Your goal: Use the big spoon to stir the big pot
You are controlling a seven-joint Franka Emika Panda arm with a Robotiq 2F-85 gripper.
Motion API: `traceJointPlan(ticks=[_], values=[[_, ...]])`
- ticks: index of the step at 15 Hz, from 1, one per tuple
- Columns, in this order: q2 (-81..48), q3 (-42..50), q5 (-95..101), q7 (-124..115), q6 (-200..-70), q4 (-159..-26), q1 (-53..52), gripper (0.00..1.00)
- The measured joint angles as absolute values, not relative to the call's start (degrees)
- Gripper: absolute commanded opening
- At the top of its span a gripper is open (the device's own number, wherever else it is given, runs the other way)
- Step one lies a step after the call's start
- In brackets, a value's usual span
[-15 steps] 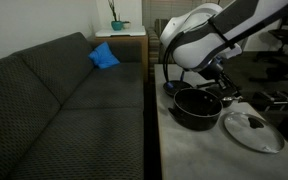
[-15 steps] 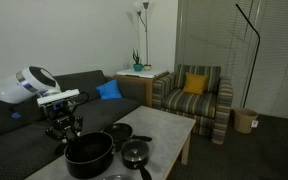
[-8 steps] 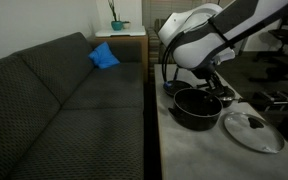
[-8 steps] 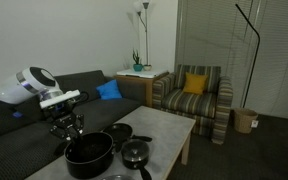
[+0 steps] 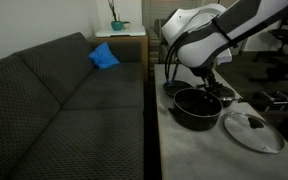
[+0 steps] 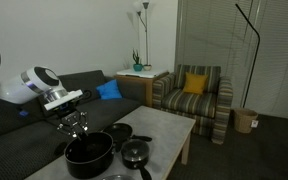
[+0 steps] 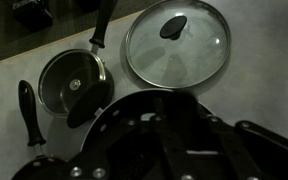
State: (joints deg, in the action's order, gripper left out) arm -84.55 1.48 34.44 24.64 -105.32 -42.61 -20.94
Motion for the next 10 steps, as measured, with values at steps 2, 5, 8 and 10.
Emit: traceJointPlan(ticks=[2,5,8,10], values=[[-84.6,1.5,34.1,22.0,-109.8,-43.2,-20.6,0.07],[-84.6,2.2,33.8,18.3,-115.7,-44.2,-20.2,0.07],[-84.6,3.1,32.6,16.2,-119.9,-44.4,-19.1,0.07],[-84.6,3.7,31.3,15.3,-122.2,-44.4,-17.8,0.07]])
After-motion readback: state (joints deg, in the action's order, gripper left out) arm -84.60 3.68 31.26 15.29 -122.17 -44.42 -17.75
